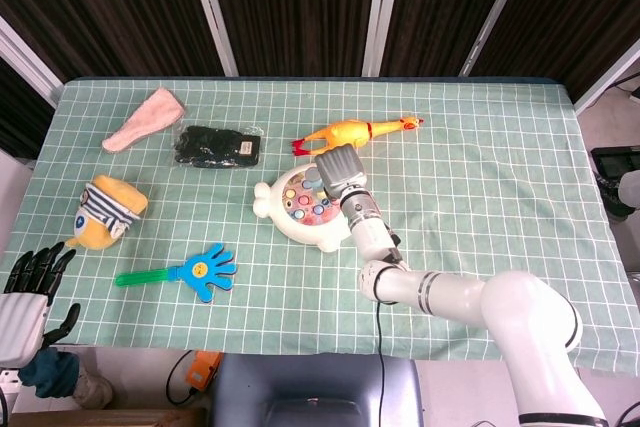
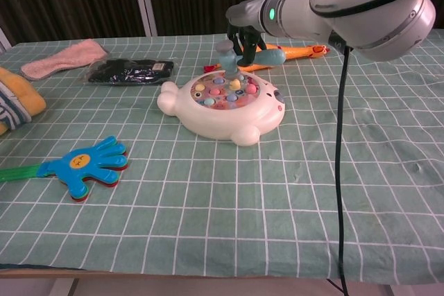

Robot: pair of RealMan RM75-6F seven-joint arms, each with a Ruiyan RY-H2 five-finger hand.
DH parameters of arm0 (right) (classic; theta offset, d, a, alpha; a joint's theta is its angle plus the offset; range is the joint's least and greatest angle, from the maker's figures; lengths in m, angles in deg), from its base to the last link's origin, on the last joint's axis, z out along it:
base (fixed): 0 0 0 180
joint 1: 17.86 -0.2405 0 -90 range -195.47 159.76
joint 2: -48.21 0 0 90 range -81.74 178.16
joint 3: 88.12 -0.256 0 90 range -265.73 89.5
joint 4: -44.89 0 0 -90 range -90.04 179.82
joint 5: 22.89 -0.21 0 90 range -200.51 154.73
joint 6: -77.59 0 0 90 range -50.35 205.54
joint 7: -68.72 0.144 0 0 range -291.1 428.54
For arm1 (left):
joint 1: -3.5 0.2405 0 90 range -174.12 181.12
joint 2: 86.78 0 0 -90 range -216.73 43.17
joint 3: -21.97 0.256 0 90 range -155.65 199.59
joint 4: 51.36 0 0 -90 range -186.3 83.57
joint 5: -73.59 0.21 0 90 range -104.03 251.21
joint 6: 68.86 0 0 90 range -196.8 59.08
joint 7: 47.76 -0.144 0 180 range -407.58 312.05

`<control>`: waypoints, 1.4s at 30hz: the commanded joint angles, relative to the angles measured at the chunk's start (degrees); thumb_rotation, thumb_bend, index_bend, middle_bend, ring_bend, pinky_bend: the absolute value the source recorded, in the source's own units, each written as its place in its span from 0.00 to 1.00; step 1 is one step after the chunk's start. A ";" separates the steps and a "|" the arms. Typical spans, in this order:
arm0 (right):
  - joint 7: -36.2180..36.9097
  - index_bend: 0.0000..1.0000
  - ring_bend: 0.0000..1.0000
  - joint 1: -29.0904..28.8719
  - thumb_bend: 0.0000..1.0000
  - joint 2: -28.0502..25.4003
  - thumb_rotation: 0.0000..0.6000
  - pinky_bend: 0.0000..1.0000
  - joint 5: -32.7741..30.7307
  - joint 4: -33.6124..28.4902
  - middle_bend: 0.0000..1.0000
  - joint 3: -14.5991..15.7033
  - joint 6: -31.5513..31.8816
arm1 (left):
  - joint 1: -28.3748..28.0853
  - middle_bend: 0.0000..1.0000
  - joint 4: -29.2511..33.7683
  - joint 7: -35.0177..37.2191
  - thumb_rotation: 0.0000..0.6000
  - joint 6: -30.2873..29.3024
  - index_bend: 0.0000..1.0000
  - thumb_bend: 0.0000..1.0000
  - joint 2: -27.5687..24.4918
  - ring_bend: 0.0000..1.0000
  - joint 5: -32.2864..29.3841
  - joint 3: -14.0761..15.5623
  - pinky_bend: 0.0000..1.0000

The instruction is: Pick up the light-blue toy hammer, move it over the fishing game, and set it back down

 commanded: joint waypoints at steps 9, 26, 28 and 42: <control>-2.58 1.00 0.85 -0.22 0.55 0.90 1.00 1.00 -1.65 0.48 0.66 0.59 0.31 | 0.19 0.00 0.09 -0.20 1.00 -0.33 0.00 0.39 0.01 0.00 0.41 0.20 0.03; -3.57 1.00 0.85 0.55 0.55 -0.40 1.00 1.00 -1.44 -1.42 0.66 -0.14 1.63 | 0.30 0.00 -0.08 0.14 1.00 -0.64 0.00 0.39 -0.07 0.00 0.70 0.20 0.03; -3.49 1.00 0.85 1.07 0.55 -1.61 1.00 1.00 -0.99 -2.98 0.66 0.06 2.07 | 0.34 0.00 -0.05 -0.01 1.00 -0.70 0.00 0.39 -0.02 0.00 0.82 0.25 0.03; -2.00 1.00 0.85 4.68 0.55 -9.79 1.00 1.00 1.67 -13.27 0.66 2.50 3.77 | -0.14 0.00 0.08 -1.71 1.00 0.32 0.00 0.39 0.66 0.00 0.93 0.40 0.03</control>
